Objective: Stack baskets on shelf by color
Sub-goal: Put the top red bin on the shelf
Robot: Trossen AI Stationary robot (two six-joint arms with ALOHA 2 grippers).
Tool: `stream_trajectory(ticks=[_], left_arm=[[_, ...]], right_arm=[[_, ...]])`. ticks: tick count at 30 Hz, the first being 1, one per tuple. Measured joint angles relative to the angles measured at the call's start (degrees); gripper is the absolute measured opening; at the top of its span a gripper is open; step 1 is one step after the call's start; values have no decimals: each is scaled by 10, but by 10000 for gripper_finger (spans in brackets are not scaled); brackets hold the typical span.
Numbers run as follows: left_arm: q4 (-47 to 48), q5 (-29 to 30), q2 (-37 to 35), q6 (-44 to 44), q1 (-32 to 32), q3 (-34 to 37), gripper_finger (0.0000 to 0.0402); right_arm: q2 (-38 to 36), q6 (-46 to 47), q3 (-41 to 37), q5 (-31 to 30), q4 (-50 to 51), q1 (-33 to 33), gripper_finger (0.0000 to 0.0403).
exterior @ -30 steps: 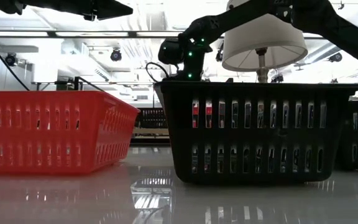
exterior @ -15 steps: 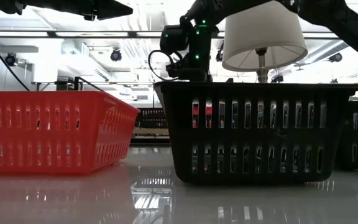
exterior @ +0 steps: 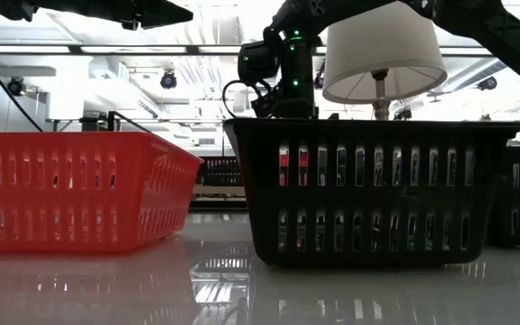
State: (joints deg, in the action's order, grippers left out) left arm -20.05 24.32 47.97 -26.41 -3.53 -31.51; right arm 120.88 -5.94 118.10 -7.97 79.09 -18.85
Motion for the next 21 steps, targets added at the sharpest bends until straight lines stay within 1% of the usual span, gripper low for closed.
stream_trajectory(ticks=[3, 9, 14, 21], left_arm=[[0, 0, 0, 0, 0, 0, 42], [0, 0, 0, 0, 0, 0, 42], [0, 0, 0, 3, 0, 0, 42], [0, 0, 0, 6, 0, 0, 42]], right_arm=[[0, 0, 0, 0, 20, 0, 9], [0, 4, 0, -2, 31, 0, 9], [0, 5, 0, -27, 37, 0, 9], [0, 10, 0, -32, 41, 0, 9]])
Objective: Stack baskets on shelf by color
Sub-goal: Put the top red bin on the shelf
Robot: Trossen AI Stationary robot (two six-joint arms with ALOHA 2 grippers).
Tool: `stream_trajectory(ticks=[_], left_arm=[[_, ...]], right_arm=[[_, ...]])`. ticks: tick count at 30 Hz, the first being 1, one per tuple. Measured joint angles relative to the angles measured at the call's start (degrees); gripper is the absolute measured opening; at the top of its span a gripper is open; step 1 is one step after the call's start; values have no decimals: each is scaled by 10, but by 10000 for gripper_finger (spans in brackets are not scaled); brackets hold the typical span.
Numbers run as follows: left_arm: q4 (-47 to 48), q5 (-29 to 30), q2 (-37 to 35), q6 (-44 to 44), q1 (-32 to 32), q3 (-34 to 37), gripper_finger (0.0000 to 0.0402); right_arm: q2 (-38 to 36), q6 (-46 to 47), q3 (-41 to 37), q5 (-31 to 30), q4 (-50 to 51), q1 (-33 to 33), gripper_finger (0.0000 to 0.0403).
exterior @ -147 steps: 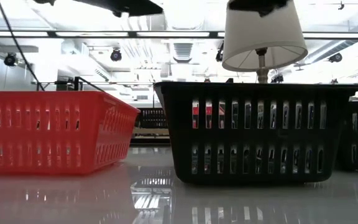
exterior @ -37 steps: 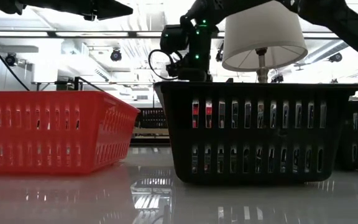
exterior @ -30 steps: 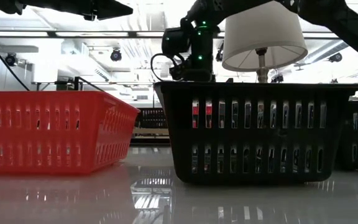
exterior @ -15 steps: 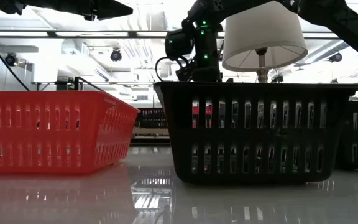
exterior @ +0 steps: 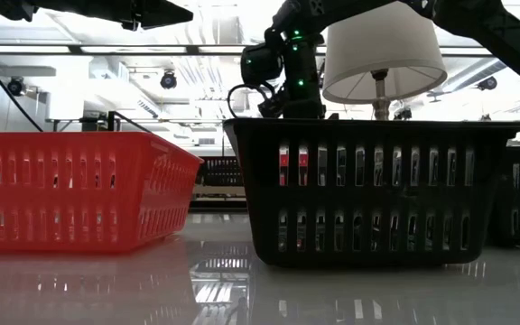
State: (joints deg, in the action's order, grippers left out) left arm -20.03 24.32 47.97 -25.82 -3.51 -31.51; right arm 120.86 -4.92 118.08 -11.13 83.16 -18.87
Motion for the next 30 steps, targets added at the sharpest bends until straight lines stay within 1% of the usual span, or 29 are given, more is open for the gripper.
stream_trajectory(ticks=[4, 10, 30], left_arm=[[0, 0, 0, 4, 0, 0, 42], [0, 0, 0, 14, 0, 0, 42], [0, 0, 0, 14, 0, 0, 42]], right_arm=[[0, 9, 0, -25, 10, 0, 9], [0, 19, 0, -39, 10, 0, 9], [0, 15, 2, -41, 23, 1, 9]])
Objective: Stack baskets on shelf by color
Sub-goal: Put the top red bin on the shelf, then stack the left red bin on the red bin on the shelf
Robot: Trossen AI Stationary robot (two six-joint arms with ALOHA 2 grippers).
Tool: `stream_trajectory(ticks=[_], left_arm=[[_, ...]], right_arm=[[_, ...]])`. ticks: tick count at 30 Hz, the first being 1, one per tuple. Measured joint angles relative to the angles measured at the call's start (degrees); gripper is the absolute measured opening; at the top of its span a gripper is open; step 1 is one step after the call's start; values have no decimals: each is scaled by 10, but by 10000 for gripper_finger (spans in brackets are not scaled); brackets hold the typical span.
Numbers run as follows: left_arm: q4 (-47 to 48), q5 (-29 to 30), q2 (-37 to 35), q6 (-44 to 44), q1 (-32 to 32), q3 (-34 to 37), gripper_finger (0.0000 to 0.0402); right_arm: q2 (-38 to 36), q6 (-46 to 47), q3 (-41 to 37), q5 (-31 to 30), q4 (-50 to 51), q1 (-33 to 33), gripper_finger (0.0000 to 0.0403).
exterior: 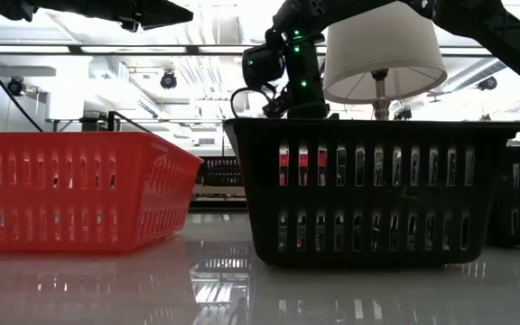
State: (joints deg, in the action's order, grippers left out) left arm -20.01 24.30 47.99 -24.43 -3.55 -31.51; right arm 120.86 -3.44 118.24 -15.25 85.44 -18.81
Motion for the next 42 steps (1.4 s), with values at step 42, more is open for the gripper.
stream_trajectory(ticks=[42], left_arm=[[-1, -3, 0, 17, -10, 0, 42]], right_arm=[[-277, -39, -346, 138, -538, 293, 9]])
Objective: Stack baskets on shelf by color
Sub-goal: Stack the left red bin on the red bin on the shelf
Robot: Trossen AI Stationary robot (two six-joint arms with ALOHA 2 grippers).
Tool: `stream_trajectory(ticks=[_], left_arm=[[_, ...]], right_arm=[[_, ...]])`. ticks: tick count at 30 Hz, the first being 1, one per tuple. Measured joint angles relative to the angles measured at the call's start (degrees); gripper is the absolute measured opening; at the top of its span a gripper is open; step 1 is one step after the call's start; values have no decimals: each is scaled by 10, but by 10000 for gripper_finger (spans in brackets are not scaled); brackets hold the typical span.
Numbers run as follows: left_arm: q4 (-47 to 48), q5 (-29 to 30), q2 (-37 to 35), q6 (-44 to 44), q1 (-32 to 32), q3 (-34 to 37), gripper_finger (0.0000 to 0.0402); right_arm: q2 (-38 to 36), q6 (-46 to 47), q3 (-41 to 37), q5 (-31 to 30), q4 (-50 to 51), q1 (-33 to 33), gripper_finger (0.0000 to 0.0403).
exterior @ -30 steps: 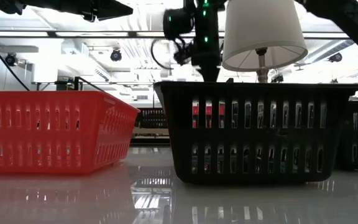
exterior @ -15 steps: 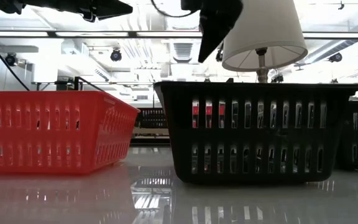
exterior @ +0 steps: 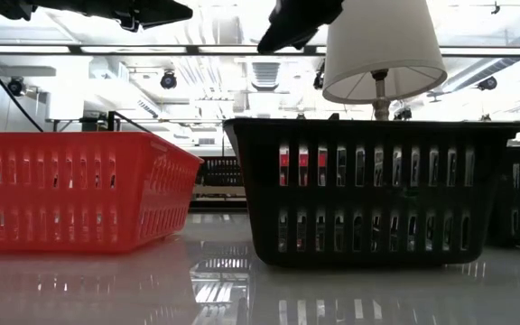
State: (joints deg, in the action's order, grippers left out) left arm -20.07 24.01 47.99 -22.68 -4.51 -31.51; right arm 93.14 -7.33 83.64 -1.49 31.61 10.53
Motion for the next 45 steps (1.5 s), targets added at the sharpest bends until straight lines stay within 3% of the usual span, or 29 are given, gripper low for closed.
stream_trajectory(ticks=[8, 15, 24, 45], left_arm=[[0, 0, 0, -2, 0, 0, 42], [0, 0, 0, -2, 0, 0, 42], [1, 0, 0, 5, 0, 0, 42], [0, 0, 19, 15, -9, 0, 42]], right_arm=[[67, -90, 42, 56, -8, 13, 22], [131, -152, 96, 121, -6, 19, 95], [199, -244, 152, 125, -2, 34, 173], [312, -286, 256, 140, 90, 41, 180]])
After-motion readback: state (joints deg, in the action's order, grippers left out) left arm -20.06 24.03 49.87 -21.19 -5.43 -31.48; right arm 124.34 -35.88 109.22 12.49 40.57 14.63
